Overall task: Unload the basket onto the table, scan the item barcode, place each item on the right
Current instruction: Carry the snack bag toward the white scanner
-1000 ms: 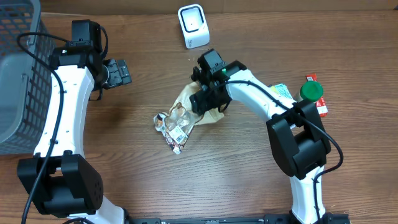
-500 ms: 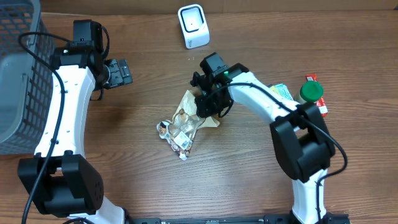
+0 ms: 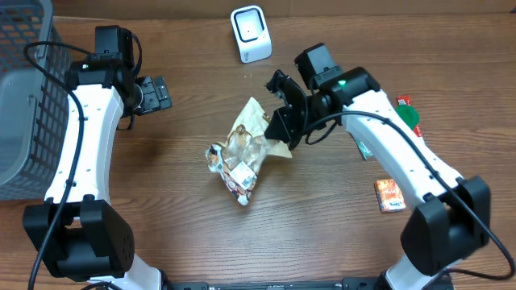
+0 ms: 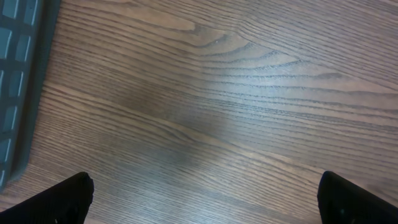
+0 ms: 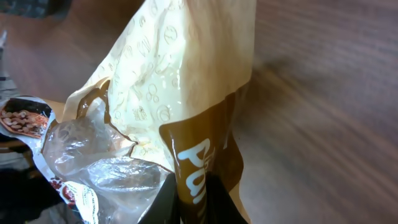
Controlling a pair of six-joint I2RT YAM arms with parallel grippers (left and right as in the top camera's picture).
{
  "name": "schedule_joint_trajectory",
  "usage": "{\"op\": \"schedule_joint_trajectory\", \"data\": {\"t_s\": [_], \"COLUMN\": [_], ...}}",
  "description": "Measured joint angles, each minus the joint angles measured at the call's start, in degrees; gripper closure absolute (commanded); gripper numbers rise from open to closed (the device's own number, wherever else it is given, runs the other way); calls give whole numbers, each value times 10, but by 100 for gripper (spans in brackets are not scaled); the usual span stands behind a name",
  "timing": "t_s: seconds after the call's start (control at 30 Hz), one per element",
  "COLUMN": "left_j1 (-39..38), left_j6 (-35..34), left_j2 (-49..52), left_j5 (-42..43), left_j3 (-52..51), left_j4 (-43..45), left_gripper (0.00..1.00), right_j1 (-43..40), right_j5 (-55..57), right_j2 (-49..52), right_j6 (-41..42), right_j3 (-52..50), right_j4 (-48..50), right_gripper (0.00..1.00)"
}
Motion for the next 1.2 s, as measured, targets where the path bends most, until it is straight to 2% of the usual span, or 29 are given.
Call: {"op": "schedule_joint_trajectory", "data": {"t_s": [0.2,0.47,0.7,0.87,1.03,1.2], "left_j1": [0,0,0,0,0,0], "left_j6": [0,0,0,0,0,0], "left_j2": [0,0,0,0,0,0], "left_j5": [0,0,0,0,0,0], "left_j3": [0,0,0,0,0,0], "left_j4": [0,0,0,0,0,0], "left_gripper": [0,1,0,0,0,0], "right_j1": [-19,-25,-25,-24,-24,-24], "right_j5": [-4,-6,19,78,181,259], "right_j2": [-35,-66,-66,-66,-66,-42], "right_j6": [-14,-33,-16,-9,-8,-45], "right_j3": [0,0,7,63,103,104], "right_j4": [-56,-41,51,123,265,419], "right_gripper": [96,96,96,97,97,97]}}
